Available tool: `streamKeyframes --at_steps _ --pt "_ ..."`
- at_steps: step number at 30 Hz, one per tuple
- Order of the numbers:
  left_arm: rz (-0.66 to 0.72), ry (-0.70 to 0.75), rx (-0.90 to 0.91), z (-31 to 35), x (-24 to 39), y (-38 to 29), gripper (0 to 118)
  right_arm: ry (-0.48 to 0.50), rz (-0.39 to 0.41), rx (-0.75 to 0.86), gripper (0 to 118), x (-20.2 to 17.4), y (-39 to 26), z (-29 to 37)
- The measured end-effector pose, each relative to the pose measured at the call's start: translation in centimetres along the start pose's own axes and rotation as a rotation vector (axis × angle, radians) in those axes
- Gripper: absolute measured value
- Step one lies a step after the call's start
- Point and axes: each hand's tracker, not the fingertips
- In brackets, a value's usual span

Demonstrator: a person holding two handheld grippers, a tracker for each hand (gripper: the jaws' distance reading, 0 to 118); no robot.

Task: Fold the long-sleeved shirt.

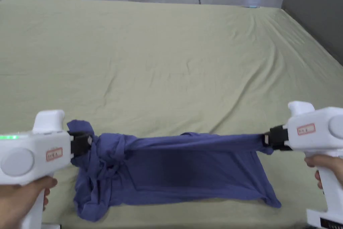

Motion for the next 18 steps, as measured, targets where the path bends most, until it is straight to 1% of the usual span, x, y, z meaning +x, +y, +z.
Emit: streamKeyframes --at_steps 3,6,8,10,15,16,17,18 --pt "0.013 -0.025 -0.102 -0.7 0.2 -3.8 20 -0.043 0.01 -0.093 9 0.3 -3.8 -1.3" --pt "0.038 -0.011 -0.132 -1.3 0.0 -6.0 19 -0.072 0.03 -0.149 9 0.5 -5.9 -2.9" --pt "0.007 0.018 -0.176 -2.2 -0.1 -6.9 19 -0.137 0.069 -0.195 9 0.3 -6.8 -4.3" --pt "-0.002 0.026 -0.2 -2.7 0.0 -7.4 19 -0.165 0.117 -0.248 9 0.7 -7.2 -6.3" --pt "0.042 0.012 -0.204 -2.7 -0.5 -6.9 19 -0.177 0.124 -0.246 9 0.4 -7.3 -8.1" --pt "0.052 0.006 -0.209 -2.7 -0.6 -6.8 21 -0.179 0.121 -0.252 11 0.4 -7.1 -8.0" --pt "0.052 -0.001 -0.207 -2.4 -0.8 -6.7 34 -0.178 0.12 -0.253 26 0.4 -7.0 -7.8" --pt "0.068 -0.007 -0.192 -2.1 -0.8 -6.6 71 -0.178 0.125 -0.247 63 0.5 -6.8 -7.0"
